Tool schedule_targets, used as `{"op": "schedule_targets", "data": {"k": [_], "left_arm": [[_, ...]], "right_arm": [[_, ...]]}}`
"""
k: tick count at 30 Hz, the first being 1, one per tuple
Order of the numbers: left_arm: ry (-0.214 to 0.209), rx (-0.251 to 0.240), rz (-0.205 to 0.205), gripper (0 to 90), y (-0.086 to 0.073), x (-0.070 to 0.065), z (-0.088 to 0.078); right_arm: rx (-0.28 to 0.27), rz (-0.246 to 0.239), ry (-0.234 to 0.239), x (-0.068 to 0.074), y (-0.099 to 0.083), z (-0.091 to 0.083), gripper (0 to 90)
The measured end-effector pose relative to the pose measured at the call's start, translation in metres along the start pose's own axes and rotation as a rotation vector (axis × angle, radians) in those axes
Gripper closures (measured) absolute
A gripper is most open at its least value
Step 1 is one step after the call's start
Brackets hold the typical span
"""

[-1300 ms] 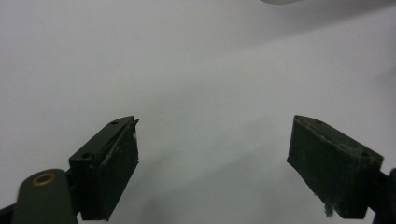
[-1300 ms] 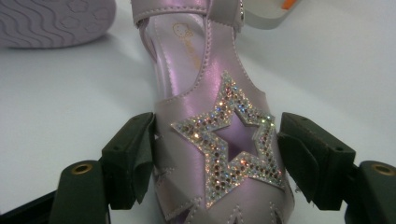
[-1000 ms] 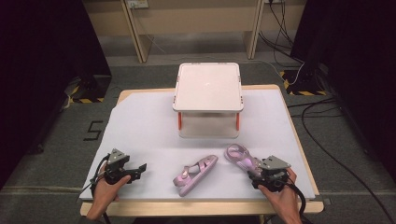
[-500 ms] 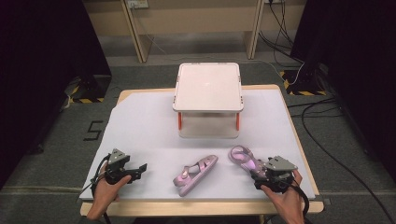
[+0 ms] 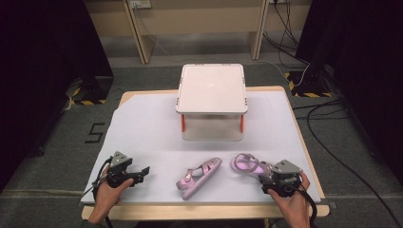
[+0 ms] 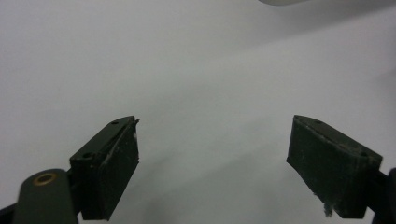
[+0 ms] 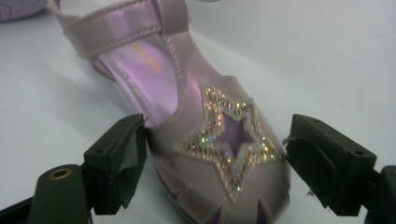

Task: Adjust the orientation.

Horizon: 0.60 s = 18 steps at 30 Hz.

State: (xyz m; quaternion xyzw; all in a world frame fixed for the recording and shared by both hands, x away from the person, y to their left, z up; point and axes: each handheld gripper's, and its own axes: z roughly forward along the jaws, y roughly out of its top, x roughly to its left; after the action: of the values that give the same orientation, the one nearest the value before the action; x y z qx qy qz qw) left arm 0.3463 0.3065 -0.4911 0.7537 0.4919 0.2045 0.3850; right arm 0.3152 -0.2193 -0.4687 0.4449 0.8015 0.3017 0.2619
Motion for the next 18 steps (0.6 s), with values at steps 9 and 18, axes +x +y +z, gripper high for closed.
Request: {"op": "schedule_targets", "data": {"k": [9,18], "left_arm": [[0.0,-0.002,-0.005,16.0,0.0,0.0,0.0],[-0.001,-0.001,-0.001,16.1,0.0,0.0,0.0]], "right_arm": [[-0.023,-0.031,-0.033,-0.006,-0.001,-0.004,16.7],[-0.064,-0.07,-0.036,0.007,0.007,0.004,19.2]]}}
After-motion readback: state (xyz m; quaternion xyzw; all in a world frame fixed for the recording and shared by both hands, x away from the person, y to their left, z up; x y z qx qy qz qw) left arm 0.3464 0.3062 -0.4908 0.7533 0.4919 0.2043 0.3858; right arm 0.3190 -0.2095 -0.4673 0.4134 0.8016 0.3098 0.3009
